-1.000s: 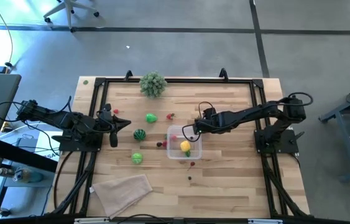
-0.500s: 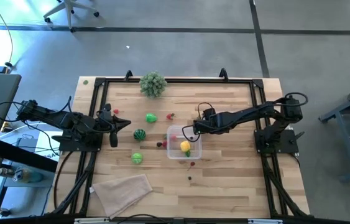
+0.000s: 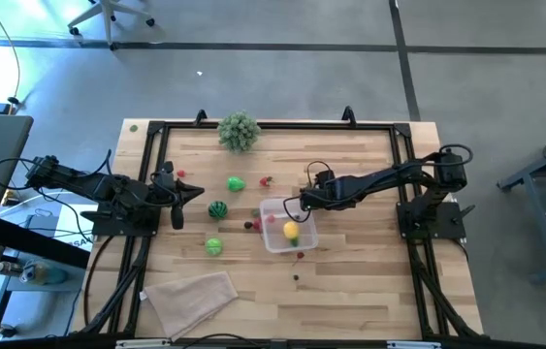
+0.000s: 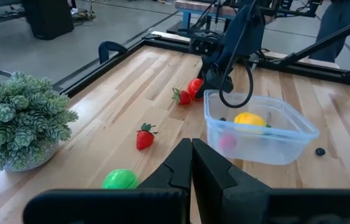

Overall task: Pick and placing Produce into tupperware
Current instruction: Put the red tomato into the transparent bin

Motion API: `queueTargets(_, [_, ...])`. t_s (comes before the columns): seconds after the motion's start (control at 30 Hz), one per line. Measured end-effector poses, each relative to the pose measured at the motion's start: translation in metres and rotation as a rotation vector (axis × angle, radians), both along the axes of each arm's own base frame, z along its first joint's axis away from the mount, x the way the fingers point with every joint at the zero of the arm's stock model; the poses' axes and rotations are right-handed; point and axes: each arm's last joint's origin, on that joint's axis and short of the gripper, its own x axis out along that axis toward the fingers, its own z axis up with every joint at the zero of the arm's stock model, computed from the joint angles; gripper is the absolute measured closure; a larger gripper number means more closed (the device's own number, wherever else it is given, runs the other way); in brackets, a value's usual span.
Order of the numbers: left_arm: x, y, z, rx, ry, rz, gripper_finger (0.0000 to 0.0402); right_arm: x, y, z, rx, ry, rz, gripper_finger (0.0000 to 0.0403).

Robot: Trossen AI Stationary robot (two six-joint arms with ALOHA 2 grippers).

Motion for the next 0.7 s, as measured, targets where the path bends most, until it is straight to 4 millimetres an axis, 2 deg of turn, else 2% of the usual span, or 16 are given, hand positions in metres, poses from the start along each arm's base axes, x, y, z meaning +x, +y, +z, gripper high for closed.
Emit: queueTargets(0.7, [0.0, 0.0, 0.0, 0.0, 0.0, 0.0, 0.0401, 0.0016, -0.0001, 0.0016, -0.002, -0.024, 0.0, 0.011])
